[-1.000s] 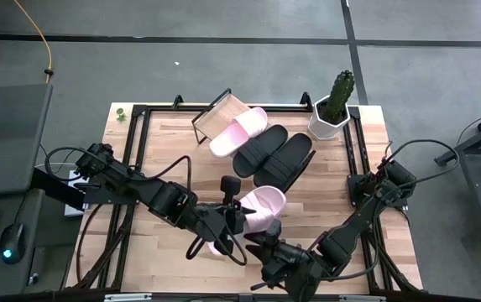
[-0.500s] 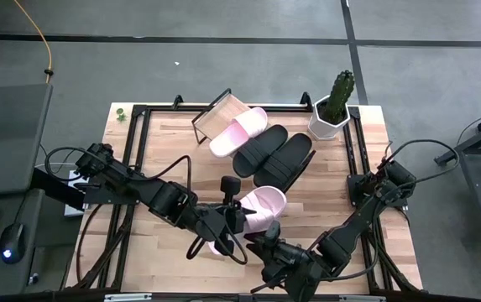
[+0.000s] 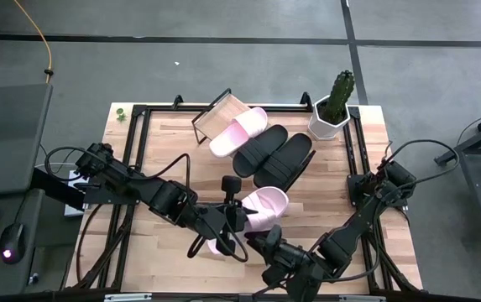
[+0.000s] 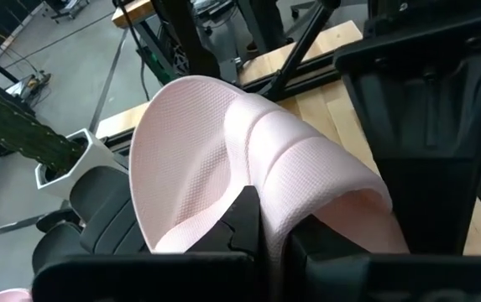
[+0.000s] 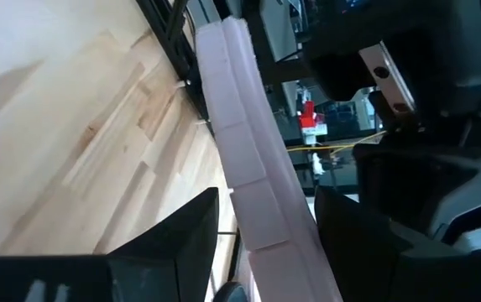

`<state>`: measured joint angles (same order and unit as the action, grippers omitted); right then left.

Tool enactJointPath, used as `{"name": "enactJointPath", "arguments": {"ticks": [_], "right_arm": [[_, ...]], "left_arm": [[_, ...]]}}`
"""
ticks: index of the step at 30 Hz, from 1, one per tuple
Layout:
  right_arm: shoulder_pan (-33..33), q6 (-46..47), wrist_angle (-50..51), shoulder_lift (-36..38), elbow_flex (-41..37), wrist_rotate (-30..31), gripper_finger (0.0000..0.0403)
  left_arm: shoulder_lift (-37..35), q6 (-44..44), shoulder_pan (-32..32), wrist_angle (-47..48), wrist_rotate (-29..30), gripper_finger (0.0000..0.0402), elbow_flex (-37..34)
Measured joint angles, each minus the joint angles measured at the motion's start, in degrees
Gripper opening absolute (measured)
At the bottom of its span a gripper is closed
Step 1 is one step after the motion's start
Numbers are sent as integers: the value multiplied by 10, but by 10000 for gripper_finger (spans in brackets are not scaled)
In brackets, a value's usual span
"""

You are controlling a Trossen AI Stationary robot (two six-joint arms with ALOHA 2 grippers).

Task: Pick and place slides into the shelf
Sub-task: Put the pink slipper on the shelf

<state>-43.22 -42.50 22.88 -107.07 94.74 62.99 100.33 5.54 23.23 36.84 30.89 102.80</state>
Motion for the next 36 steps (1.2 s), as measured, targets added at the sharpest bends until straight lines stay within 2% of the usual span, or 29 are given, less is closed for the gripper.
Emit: {"name": "enactJointPath", "arguments": {"ticks": [13, 18, 26, 32, 36], "right_arm": [[10, -29, -10, 0, 0, 6, 189], [10, -66, -17, 0, 0, 35, 189], [11, -108, -46, 0, 0, 32, 189], [0, -119, -55, 0, 0, 62, 189], [-20, -145, -102, 0, 0, 79, 189]], "left_arm": [[0, 0, 0, -24, -30, 2, 0], [0, 0, -1, -26, -36, 2, 0], [0, -14, -1, -25, -43, 2, 0], [0, -19, -1, -10, -42, 2, 0], [0, -30, 2, 18, -34, 2, 0]]}}
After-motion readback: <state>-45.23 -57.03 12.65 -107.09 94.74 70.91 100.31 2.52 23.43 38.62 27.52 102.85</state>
